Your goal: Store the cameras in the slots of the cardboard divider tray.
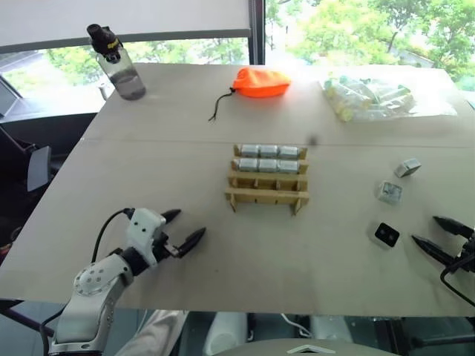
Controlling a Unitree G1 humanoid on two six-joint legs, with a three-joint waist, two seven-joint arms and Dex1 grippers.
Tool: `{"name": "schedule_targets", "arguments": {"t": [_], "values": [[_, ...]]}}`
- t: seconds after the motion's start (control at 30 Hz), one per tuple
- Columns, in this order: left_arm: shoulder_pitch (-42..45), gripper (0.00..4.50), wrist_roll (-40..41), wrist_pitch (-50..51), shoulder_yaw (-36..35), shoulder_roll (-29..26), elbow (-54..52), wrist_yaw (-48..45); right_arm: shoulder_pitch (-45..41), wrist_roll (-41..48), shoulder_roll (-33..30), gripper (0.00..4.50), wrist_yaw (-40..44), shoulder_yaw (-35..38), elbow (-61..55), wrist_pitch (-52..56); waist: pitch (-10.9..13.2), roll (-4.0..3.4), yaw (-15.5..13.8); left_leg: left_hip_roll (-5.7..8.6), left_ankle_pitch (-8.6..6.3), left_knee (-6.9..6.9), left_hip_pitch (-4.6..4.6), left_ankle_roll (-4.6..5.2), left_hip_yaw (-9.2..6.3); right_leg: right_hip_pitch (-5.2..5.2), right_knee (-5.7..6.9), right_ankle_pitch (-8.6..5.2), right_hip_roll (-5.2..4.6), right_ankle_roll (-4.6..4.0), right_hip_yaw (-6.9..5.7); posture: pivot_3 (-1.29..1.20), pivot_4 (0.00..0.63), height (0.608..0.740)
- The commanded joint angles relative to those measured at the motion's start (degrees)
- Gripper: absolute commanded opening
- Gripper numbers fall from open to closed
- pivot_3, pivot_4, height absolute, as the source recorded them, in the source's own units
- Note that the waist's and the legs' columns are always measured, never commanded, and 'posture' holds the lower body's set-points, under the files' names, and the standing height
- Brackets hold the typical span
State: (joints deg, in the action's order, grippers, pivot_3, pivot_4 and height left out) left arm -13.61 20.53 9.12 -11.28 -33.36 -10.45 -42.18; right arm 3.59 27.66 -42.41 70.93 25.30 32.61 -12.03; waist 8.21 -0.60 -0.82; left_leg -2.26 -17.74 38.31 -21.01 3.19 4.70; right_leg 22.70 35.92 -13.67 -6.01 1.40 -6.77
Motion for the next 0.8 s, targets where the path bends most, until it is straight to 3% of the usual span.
{"name": "schedule_targets", "arguments": {"t": [0.03, 0.57, 0.8], "values": [[-0.78, 4.48, -0.34, 0.1, 0.49, 0.42, 0.6, -0.2, -1.16, 0.07, -1.09, 4.5, 0.66, 0.9, -0.24, -1.26, 0.0, 0.0, 0.0, 0.0, 0.0, 0.0, 0.0, -0.01, 0.0, 0.0, 0.0, 0.0, 0.0, 0.0, 0.0, 0.0, 0.15, 0.726], [-1.09, 4.48, -1.21, -1.44, -0.34, 1.04, 1.84, 0.41, 0.52, 1.03, -0.58, 4.5, 0.61, 0.75, -6.58, 3.55, 0.04, -0.05, 0.0, 0.01, 0.02, 0.02, 0.02, -0.03, 0.04, -0.01, 0.01, 0.01, 0.02, 0.01, -0.09, 0.0, 0.15, 0.726], [3.78, 4.48, 3.94, 1.92, -2.09, -1.04, -3.37, -1.55, 9.21, 1.04, 0.62, 4.5, -1.64, 0.33, -17.3, 7.08, 0.15, 0.09, -0.3, 0.01, 0.04, 0.08, -0.16, -0.05, -0.21, 0.0, 0.01, 0.01, 0.02, 0.01, -0.19, 0.0, 0.15, 0.726]]}}
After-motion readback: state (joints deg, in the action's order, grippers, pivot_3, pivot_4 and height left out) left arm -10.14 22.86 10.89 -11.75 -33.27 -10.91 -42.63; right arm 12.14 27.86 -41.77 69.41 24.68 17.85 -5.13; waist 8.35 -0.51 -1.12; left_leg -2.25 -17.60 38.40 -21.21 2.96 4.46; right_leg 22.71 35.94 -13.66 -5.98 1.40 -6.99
